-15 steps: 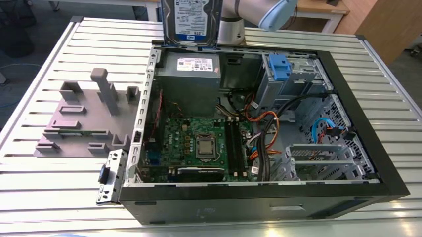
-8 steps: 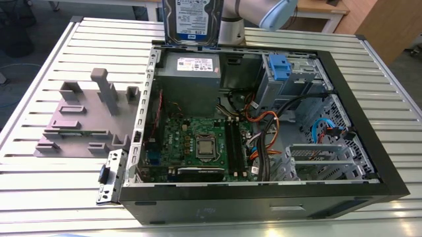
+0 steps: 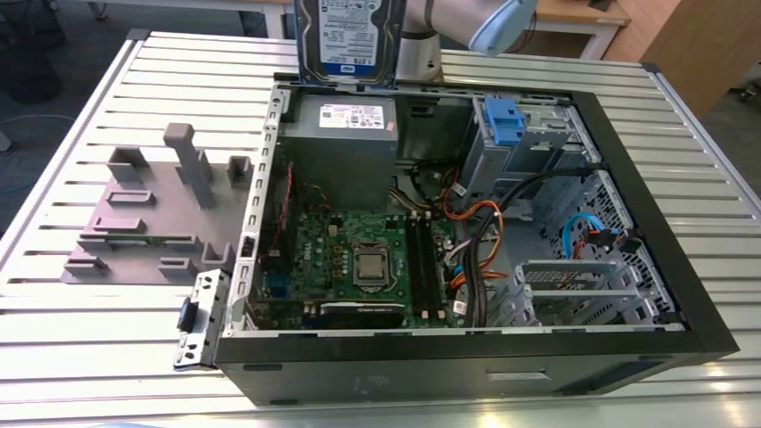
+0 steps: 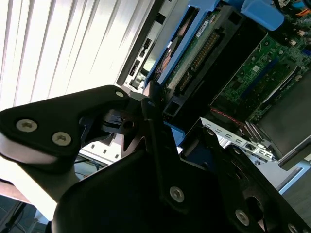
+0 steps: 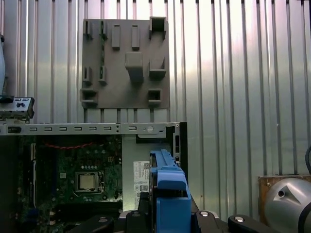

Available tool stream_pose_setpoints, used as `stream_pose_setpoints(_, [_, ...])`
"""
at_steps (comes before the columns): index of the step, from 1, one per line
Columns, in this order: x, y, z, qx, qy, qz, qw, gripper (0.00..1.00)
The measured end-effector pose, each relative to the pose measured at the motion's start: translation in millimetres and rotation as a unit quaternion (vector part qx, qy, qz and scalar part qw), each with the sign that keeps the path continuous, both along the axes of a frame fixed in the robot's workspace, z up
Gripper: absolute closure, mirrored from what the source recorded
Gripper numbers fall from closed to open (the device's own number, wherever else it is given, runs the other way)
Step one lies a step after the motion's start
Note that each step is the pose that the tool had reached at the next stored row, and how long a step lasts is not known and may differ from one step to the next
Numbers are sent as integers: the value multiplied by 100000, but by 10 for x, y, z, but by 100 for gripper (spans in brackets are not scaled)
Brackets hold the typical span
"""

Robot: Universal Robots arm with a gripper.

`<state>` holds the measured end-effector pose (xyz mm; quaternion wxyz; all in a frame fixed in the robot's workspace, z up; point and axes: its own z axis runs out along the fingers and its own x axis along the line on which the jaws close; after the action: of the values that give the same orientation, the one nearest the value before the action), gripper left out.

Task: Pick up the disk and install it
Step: 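Pick up the disk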

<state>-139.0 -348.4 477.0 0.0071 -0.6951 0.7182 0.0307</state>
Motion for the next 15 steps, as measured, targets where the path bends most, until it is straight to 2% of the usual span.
stream_pose_setpoints(6, [23,-30,-3,3,-2,2,100000,63])
stream_pose_setpoints(15, [60,-40,-5,0,2,2,100000,63])
